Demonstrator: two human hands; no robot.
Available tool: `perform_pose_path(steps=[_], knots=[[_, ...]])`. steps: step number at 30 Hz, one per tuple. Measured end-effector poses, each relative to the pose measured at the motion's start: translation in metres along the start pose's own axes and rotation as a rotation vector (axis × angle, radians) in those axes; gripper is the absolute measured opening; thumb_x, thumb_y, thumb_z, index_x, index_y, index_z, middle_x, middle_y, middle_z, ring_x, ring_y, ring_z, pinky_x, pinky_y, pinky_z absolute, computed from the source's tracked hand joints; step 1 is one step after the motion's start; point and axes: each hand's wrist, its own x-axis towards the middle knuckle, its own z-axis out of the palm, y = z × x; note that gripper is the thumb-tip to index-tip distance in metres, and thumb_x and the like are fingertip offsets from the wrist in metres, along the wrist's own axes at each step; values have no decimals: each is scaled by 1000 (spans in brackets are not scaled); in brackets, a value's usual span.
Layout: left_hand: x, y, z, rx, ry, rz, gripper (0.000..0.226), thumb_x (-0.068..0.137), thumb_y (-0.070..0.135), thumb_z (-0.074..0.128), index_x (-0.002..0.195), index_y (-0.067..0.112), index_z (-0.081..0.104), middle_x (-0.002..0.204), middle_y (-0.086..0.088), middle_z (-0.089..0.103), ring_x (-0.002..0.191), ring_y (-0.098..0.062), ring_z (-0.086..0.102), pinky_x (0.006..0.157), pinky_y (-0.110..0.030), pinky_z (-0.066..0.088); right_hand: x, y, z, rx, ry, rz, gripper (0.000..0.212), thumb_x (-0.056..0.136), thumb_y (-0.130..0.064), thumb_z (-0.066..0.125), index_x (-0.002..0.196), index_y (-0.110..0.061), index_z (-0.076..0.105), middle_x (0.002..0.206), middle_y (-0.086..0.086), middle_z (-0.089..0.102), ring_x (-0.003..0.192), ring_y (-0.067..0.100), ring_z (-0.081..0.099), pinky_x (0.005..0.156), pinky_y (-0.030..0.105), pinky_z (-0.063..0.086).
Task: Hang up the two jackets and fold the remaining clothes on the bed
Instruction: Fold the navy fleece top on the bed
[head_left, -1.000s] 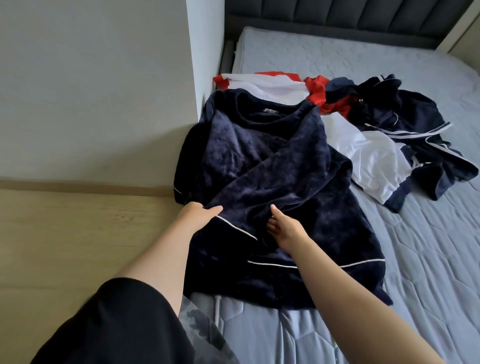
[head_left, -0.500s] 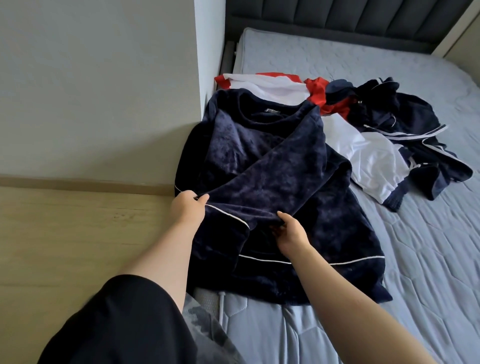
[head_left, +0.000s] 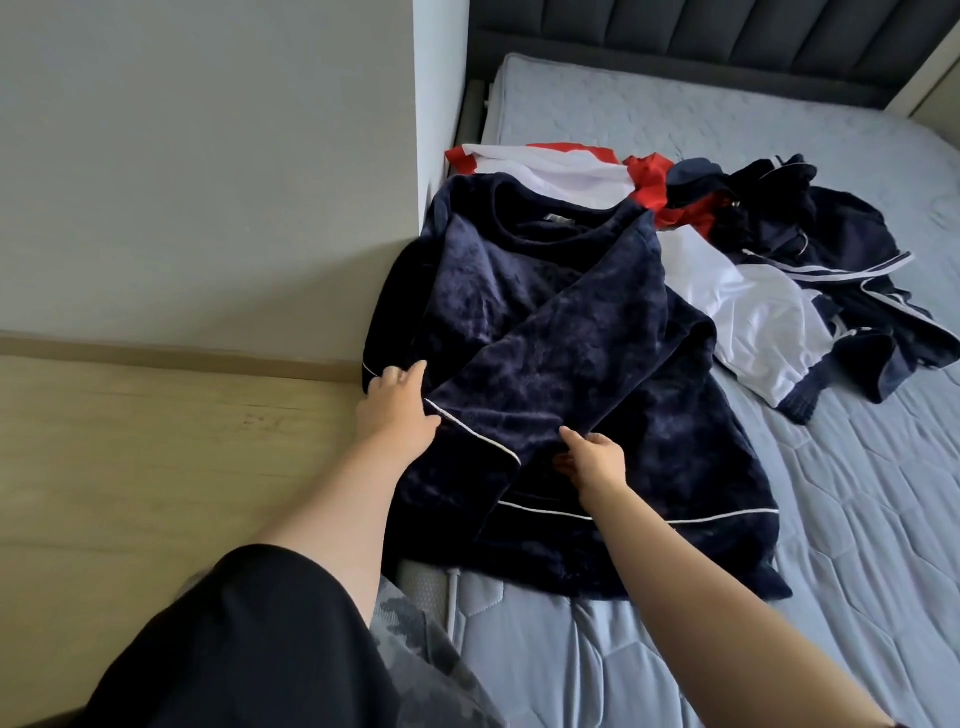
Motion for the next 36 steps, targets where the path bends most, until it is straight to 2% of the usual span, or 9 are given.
perform_pose_path(steps=[5, 10, 13, 15, 18, 22, 25, 29, 36], knots=[[-17, 32, 14, 104, -114, 372, 62, 96, 50, 37, 150, 26, 17, 158, 0, 9, 145, -21, 2, 115, -44, 11, -10, -4, -4, -386, 86, -231, 47, 85, -22, 65, 125, -12, 42, 91, -3, 60, 76, 15, 60, 67, 29, 50], [-30, 45, 36, 353, -406, 366, 77, 91, 66, 26, 151, 26, -4, 158, -3, -15, 143, -25, -20, 114, -50, -9, -9, -2, -13, -974, 169, -845, 54, 92, -25, 54, 142, -18, 34, 151, 6, 28, 137, 23, 26, 110, 40, 24], [-29, 46, 36, 399, -478, 332, 84, 87, 73, 24, 151, 26, -4, 158, -3, -11, 144, -27, -15, 114, -50, -9, 20, -12, -36, -1301, 145, -596, 49, 99, -35, 34, 145, -22, 30, 157, 2, 17, 145, 20, 8, 114, 51, 4], [-25, 51, 32, 335, -411, 335, 77, 88, 71, 21, 149, 25, 21, 157, -5, 15, 144, -28, 6, 115, -51, 1, 34, -23, -51, -1193, 223, -376, 49, 99, -34, 32, 143, -14, 32, 156, 5, 20, 145, 22, 10, 114, 55, 6], [-13, 61, 28, 223, -41, 398, 53, 97, 54, 26, 115, 19, 60, 122, -4, 55, 117, -24, 43, 105, -41, 29, 38, -30, -46, -1114, 343, -582, 48, 96, -27, 40, 140, -8, 35, 155, 11, 22, 144, 26, 12, 113, 53, 5], [7, 71, 43, 201, 15, 436, 43, 99, 37, 35, 138, 17, 41, 150, -8, 29, 138, -25, 23, 112, -41, 22, 45, -38, -24, -1183, 246, -774, 48, 97, -25, 41, 142, -10, 34, 156, 10, 19, 145, 26, 9, 115, 48, 4], [20, 87, 56, 233, -83, 438, 57, 100, 42, 28, 151, 24, 9, 159, -6, -2, 145, -27, -9, 116, -49, 2, 66, -46, -19, -1332, 78, -716, 52, 101, -35, 31, 148, -16, 22, 158, 5, 11, 146, 22, 1, 116, 48, 1], [37, 100, 71, 311, -179, 414, 58, 99, 50, 17, 151, 28, 1, 159, -4, -8, 144, -28, -17, 114, -51, -7, 103, -60, -31, -1384, 72, -537, 56, 100, -44, 22, 151, -21, 13, 159, 0, 6, 146, 18, 0, 115, 50, -1], [65, 121, 82, 180, -15, 425, 50, 98, 48, 27, 140, 20, 35, 159, -7, 6, 145, -28, -9, 114, -53, -1, 144, -100, -45, -410, 492, -392, 46, 94, -27, 48, 133, -4, 40, 139, 13, 39, 125, 27, 42, 98, 31, 33]])
